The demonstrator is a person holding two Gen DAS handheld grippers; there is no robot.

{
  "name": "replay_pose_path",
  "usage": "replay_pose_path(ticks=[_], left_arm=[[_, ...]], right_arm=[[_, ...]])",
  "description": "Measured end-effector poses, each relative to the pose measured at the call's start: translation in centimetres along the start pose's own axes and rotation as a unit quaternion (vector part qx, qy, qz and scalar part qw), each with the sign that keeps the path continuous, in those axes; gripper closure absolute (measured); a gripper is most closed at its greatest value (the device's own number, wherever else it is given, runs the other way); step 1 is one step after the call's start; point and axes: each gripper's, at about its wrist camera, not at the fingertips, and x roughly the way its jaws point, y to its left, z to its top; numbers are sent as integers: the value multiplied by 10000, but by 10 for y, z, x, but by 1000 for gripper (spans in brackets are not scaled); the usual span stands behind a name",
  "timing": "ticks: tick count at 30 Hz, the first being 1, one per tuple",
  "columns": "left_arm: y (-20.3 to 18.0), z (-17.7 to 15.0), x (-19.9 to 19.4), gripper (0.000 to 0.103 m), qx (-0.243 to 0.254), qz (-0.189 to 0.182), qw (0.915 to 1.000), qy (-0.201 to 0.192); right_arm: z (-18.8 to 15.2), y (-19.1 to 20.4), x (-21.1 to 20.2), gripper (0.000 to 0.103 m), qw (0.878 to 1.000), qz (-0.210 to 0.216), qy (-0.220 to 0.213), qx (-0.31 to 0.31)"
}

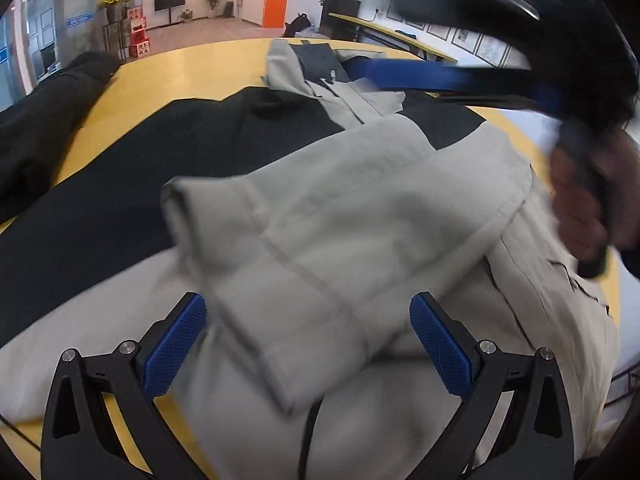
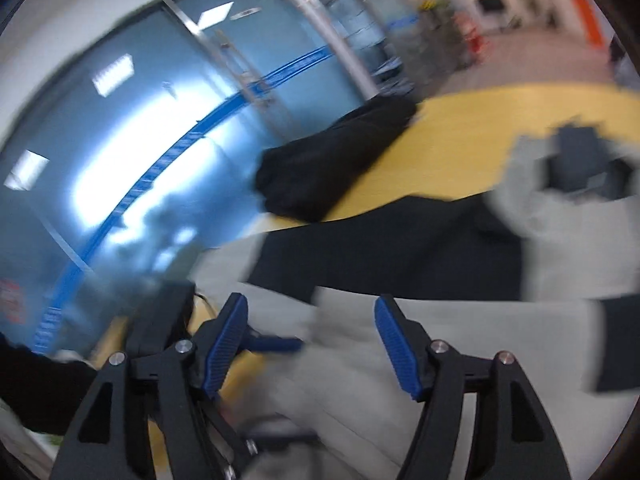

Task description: Fold clothes

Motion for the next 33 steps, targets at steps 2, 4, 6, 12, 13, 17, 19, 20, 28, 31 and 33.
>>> replay_pose_path(ticks=[2, 4, 6, 12, 13, 17, 19, 20, 28, 31, 33], left_arm=[[2, -10, -15, 0, -42, 45, 10000, -29], [5, -23, -35, 0, -124, 124, 9998, -107], [15, -35, -61, 0, -372, 240, 9986, -289], [96, -68, -147, 0, -1866, 878, 9745, -887], [117, -74, -163, 0, -2206, 1017, 9646, -1026], [220, -117, -206, 0, -3908, 1457, 8980, -1399], [267, -142, -213, 0, -4631, 1572, 8593, -1497], [290, -155, -217, 0, -4980, 1625, 8377, -1542], [408, -219, -195, 0, -6552, 1094, 7272, -1728], [417, -220, -181, 0, -6588, 898, 7302, -1570], [420, -220, -175, 0, -6595, 807, 7327, -1475]], right_arm=[[11, -15, 46, 32, 9968, 593, 478, 250], [11, -21, 84, 32, 9941, 516, 928, 219], [5, -26, 116, 32, 9904, 157, 1353, 226], [0, -20, 125, 36, 9911, -561, 1211, 4], [5, -7, 113, 35, 9927, -644, 1013, -136], [13, 40, 53, 20, 9956, -750, 95, -556], [10, 54, 27, 18, 9935, -914, -172, -650], [6, 58, 16, 18, 9928, -990, -230, -631], [-28, 65, 14, 18, 9915, -1260, -232, -235], [-35, 72, 32, 18, 9922, -1220, -120, -204], [-38, 78, 45, 18, 9931, -1152, -87, -222]])
